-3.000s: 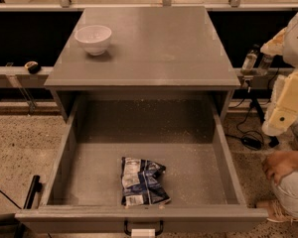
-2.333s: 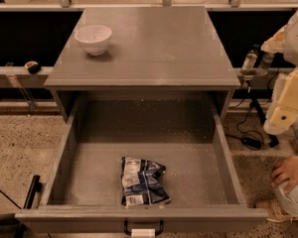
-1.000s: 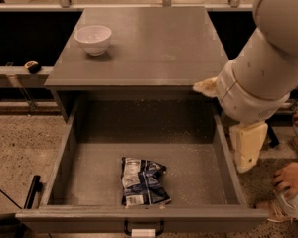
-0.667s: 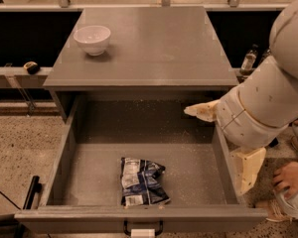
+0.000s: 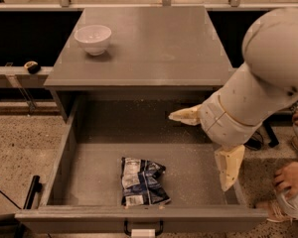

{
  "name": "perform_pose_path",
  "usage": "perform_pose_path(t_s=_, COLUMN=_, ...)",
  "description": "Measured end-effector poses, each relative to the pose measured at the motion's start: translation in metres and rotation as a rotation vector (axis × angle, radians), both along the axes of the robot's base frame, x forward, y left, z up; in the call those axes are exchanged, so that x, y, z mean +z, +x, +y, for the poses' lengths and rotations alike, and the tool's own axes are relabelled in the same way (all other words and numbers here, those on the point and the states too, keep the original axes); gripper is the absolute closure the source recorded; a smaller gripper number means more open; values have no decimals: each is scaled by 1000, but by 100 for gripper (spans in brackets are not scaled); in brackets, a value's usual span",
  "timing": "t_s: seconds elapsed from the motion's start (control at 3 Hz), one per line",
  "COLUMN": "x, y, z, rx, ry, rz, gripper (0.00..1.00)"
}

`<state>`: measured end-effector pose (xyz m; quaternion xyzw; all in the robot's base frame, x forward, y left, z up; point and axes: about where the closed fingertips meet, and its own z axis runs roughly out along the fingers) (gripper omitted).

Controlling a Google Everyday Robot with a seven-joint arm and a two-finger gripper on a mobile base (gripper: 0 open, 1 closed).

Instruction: Pick blue chip bag from top drawer and place on counter

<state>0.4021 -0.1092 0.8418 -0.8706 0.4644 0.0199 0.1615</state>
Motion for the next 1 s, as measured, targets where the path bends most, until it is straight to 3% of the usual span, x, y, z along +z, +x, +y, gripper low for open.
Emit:
perform_pose_path(t_s=0.33, x=-54, y=18, z=41, rx=166, ry=-64, rz=32, gripper=0)
perform_pose_path(t_s=0.67, x=-99, y=28, z=74, rx=322, ry=-46, rz=22, gripper=0)
perform_pose_path(t_s=1.0, x=-132, y=35, z=111, rx=520, ry=-17, rz=-49, gripper=0)
